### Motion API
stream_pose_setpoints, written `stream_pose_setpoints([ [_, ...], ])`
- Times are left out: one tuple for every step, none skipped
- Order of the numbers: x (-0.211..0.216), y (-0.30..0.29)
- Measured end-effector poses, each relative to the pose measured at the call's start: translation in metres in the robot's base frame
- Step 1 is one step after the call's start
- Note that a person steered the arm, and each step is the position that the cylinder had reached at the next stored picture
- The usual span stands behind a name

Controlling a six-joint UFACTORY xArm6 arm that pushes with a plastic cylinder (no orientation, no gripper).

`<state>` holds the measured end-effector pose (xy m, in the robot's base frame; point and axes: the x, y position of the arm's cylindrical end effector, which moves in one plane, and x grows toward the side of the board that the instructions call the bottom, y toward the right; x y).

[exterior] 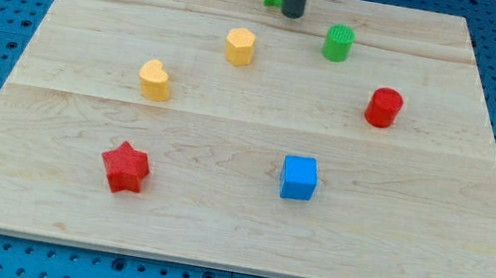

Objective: Push the green circle towards down

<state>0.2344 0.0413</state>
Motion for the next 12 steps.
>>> stream_pose_setpoints([
  [0.0, 0.023],
  [0.0, 0.03],
  [0.0, 0.033],
  [0.0, 0.035],
  [0.0, 0.039],
  [0.0, 0.044],
  [0.0, 0.049],
  [0.0, 0.053],
  [0.0, 0.054],
  [0.003, 0.054],
  [0.021, 0.054],
  [0.049, 0.054],
])
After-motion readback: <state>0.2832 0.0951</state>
